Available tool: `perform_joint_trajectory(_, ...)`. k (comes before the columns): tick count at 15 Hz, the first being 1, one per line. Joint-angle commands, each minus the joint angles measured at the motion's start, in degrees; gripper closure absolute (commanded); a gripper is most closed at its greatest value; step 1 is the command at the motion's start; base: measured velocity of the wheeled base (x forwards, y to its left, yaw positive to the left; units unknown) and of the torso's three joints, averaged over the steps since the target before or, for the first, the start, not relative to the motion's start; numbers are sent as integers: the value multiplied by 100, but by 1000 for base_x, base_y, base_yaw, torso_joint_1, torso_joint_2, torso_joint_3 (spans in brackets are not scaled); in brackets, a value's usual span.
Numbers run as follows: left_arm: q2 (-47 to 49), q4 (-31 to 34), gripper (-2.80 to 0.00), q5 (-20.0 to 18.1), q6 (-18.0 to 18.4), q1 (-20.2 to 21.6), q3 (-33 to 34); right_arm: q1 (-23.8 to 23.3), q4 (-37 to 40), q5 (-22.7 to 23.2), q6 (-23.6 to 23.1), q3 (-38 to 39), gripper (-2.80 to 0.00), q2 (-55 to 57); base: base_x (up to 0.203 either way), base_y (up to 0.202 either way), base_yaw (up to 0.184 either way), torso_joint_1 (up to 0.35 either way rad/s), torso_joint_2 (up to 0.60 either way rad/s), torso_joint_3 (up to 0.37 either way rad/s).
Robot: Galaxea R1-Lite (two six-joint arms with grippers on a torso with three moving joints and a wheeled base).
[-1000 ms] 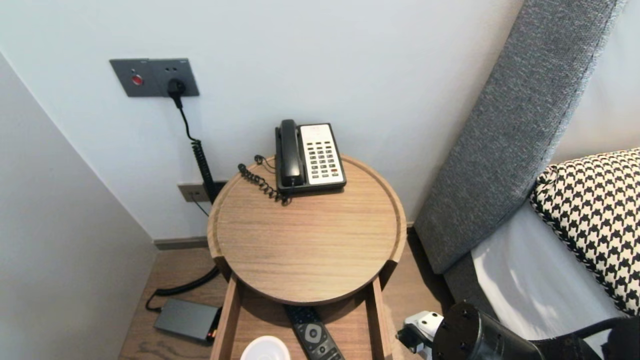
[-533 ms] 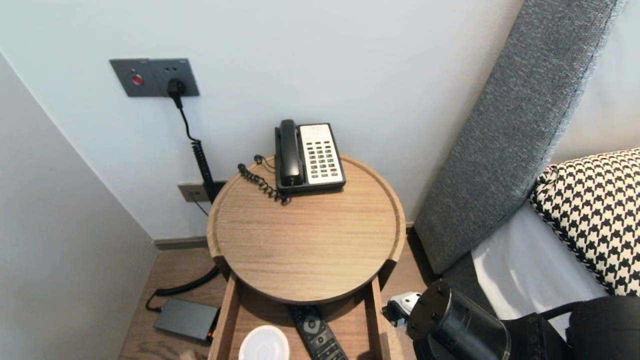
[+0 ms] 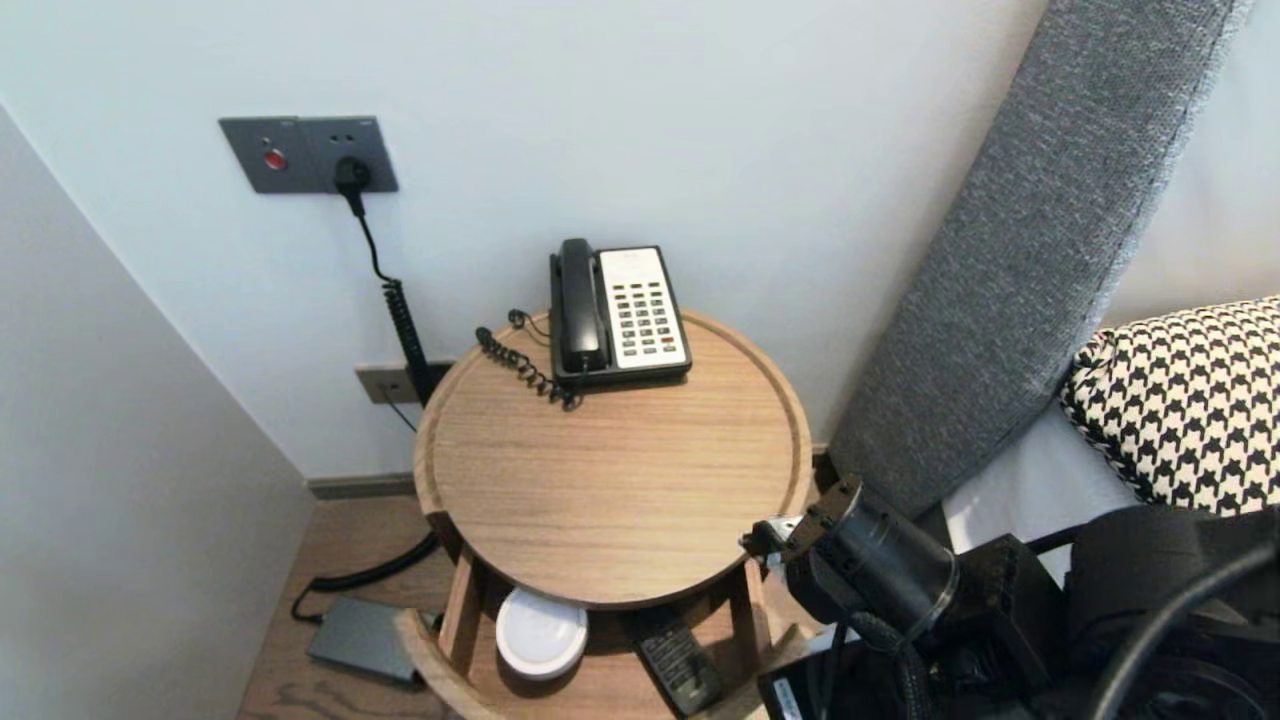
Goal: Close the nightstand drawer
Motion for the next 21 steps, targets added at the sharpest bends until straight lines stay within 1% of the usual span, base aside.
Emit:
perform_joint_trajectory(1,-10,-3,0,5,-1,0,70,-180,11,-5,-17,-321,0,294,0,0,0,0,0,0)
perform_joint_trajectory(6,-10,-3,0,5,-1,0,70,-493,30,-6,-79,-783,0,621,0,0,0,0,0,0)
perform_joint_trajectory(8,-10,-3,0,5,-1,0,70,-563,39,-15,-185,-871,0,683,0,0,0,0,0,0)
perform_joint_trajectory(12,-10,-3,0,3,-1,0,70,-739,4,-190,-360,-1011,0,849,0,0,0,0,0,0)
perform_joint_trajectory(15,-10,-3,0,5,-1,0,70,-774,-5,-244,-448,-1047,0,850,0,0,0,0,0,0)
perform_joint_trajectory(21,-10,-3,0,5,-1,0,70,-748,12,-279,-449,-977,0,814,0,0,0,0,0,0)
